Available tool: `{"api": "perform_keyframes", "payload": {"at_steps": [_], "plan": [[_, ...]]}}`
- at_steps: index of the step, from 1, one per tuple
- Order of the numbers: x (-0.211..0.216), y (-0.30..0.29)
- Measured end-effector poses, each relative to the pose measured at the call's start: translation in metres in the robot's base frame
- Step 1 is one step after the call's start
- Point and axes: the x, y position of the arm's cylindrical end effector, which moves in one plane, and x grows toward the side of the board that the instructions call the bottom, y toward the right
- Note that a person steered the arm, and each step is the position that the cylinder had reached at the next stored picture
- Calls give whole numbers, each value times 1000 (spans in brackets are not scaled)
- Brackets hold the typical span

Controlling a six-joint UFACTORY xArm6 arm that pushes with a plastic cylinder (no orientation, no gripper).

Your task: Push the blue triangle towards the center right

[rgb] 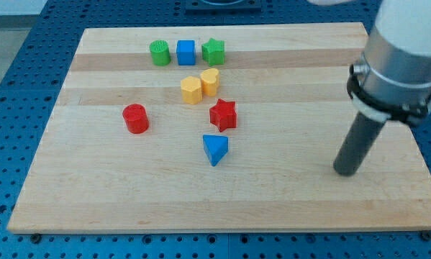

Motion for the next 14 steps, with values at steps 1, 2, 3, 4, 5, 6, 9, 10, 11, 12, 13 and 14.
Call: {"api": "perform_keyframes", "payload": {"at_steps": [1,2,3,4,5,6,9,10,11,12,13,14], "plan": [[31,-36],[37,-90],[34,-164],[26,-243],[-30,-257],[-72,-215],[21,-198],[10,-178],[-51,-156],[-106,-131],[-97,-138],[-57,-152]]}}
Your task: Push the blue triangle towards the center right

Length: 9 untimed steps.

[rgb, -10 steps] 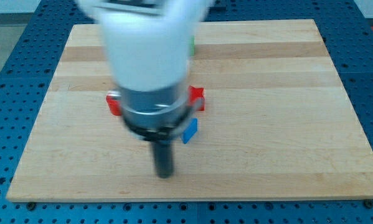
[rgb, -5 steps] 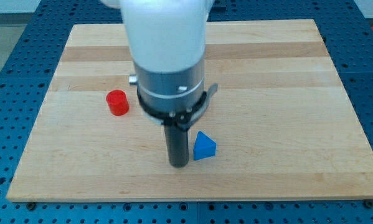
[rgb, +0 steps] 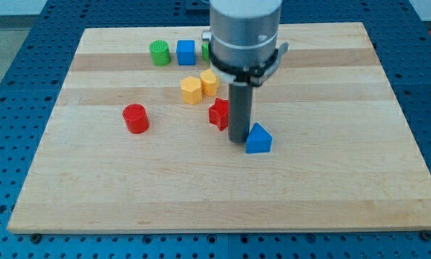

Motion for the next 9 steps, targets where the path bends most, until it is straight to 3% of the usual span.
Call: {"api": "perform_keyframes", "payload": {"at_steps": [1,2,3,5,7,8,9], "plan": [[30,2],[18,40],[-25,47],[-30,13],[-128,21],[-140,46],[-118,56]]}}
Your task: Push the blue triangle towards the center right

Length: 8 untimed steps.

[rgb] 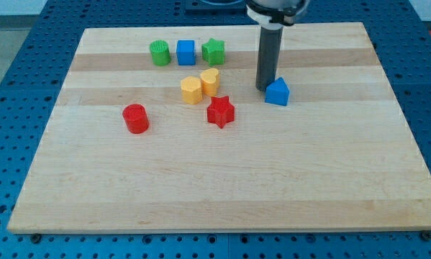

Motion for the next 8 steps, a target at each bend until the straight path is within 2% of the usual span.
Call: {"api": "perform_keyframes", "payload": {"at_steps": [2,3,5,6,7,8], "plan": [[91,-1],[97,6],[9,6],[4,6],[63,6],[87,29]]}}
